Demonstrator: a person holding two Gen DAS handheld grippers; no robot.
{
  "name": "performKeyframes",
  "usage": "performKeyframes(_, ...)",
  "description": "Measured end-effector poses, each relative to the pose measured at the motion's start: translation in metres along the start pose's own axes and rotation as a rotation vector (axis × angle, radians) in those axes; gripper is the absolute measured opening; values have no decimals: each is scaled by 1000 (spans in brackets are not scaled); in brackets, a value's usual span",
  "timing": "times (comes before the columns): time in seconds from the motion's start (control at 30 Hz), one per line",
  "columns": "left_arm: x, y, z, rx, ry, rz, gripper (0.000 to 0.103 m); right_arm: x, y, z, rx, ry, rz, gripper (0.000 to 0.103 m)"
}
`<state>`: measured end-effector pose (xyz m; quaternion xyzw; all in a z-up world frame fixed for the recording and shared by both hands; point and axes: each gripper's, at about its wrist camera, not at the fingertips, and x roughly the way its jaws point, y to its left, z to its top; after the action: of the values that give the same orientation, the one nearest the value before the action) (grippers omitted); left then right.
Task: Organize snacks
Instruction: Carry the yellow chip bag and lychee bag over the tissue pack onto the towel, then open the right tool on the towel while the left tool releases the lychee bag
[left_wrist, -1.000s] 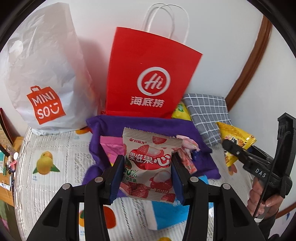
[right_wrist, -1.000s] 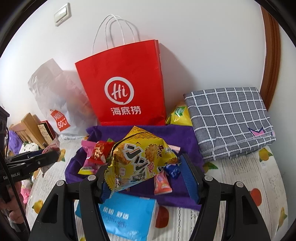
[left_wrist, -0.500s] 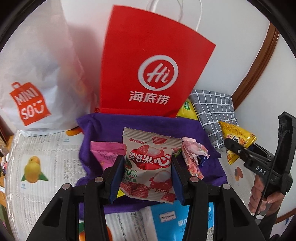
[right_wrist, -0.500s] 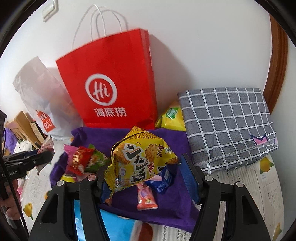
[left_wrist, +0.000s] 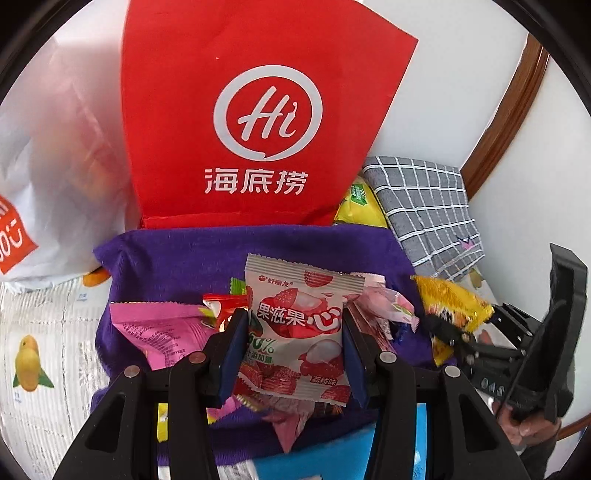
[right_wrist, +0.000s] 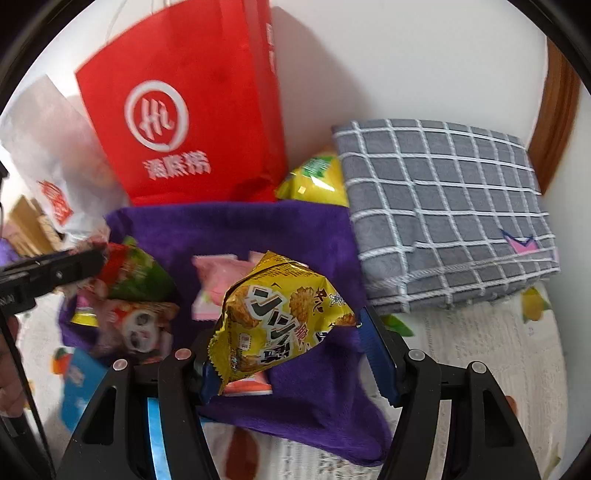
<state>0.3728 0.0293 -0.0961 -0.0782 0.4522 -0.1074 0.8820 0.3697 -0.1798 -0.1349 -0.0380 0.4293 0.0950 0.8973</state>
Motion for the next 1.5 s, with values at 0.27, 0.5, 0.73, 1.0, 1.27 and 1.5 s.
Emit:
performKeyframes(0.27, 9, -11, 5, 54, -9, 47, 48, 19, 8, -9, -42, 51, 3, 65)
performKeyframes(0.5, 11, -15, 2, 85, -15, 79, 48, 20, 7, -9, -32, 45, 7, 65)
performKeyframes(0.73, 15, -20, 0, 109, -6, 102, 49, 20, 9, -9, -30, 38, 9, 65)
performKeyframes(1.0, 16, -22, 1, 115, -2, 100, 53, 20, 10, -9, -38, 26, 10, 65)
performKeyframes(1.27, 14, -22, 0, 101, -2, 77, 68, 17, 12, -9, -37, 19, 12, 67)
performKeyframes(1.5, 0, -21, -1, 88, -11, 96, 76, 7, 15, -4, -19, -2, 39, 76)
